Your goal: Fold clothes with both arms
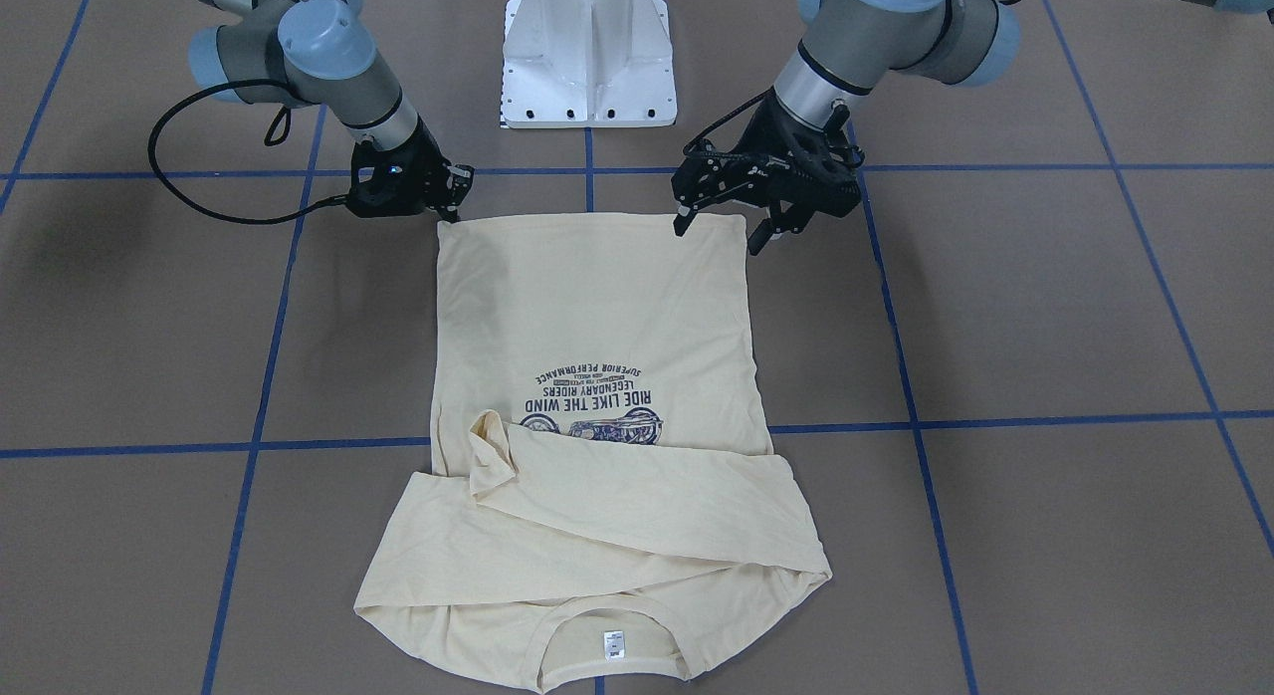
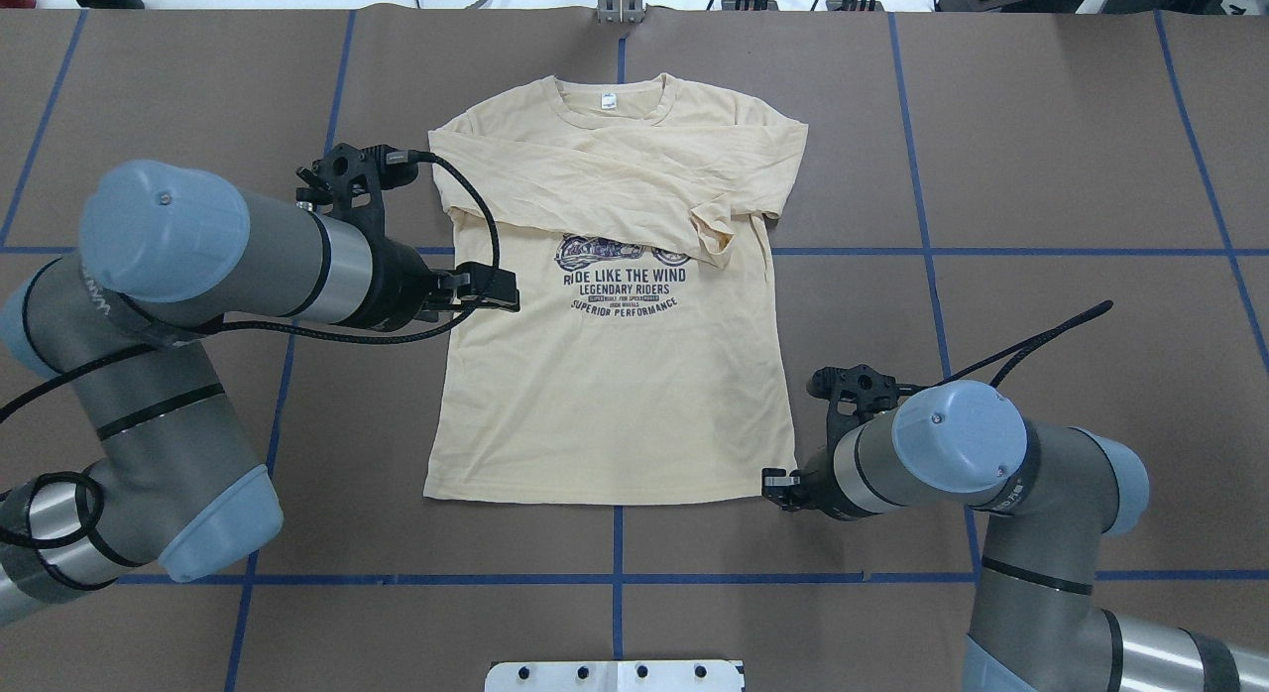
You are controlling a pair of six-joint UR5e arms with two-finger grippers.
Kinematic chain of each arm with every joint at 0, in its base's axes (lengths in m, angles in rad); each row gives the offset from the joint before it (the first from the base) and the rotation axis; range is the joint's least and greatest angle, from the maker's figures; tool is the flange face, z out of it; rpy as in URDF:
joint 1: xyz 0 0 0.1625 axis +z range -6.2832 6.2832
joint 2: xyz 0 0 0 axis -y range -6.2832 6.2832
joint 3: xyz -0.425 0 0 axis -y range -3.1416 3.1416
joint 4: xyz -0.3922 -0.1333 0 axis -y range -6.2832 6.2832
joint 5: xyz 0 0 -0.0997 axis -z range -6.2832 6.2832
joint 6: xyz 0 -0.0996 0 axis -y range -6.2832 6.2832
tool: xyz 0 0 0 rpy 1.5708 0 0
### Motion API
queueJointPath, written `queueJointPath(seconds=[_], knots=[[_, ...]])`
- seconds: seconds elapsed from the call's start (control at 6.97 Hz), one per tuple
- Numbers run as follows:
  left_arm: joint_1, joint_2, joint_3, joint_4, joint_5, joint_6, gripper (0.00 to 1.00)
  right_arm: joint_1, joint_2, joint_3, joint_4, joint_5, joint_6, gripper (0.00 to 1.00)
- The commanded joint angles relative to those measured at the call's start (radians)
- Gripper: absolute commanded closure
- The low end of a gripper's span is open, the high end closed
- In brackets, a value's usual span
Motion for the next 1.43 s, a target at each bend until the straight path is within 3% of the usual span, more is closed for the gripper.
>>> queueJointPath(seconds=[0.0, 0.43, 0.86, 1.0, 1.15, 1.29], knots=[[0.0, 0.0, 0.0, 0.0, 0.0, 0.0, 0.01, 0.001, 0.001, 0.002, -0.002, 0.005, -0.001, 1.0], [-0.002, 0.0, -0.001, 0.0, 0.0, 0.0, 0.01, 0.001, 0.001, 0.077, -0.081, 0.005, -0.003, 1.0], [0.0, -0.002, -0.001, 0.0, 0.0, 0.0, 0.01, -0.005, 0.011, 0.079, -0.097, 0.004, -0.003, 1.0], [0.0, -0.002, 0.0, 0.0, 0.0, 0.0, 0.01, -0.005, 0.014, 0.074, -0.097, 0.004, -0.003, 0.58], [0.002, -0.002, -0.001, 0.0, 0.0, 0.0, 0.01, -0.008, 0.015, 0.068, -0.097, -0.004, -0.003, 0.01], [0.003, -0.002, -0.001, 0.0, 0.0, 0.0, 0.01, -0.008, 0.015, 0.067, -0.097, -0.007, -0.003, 0.0]])
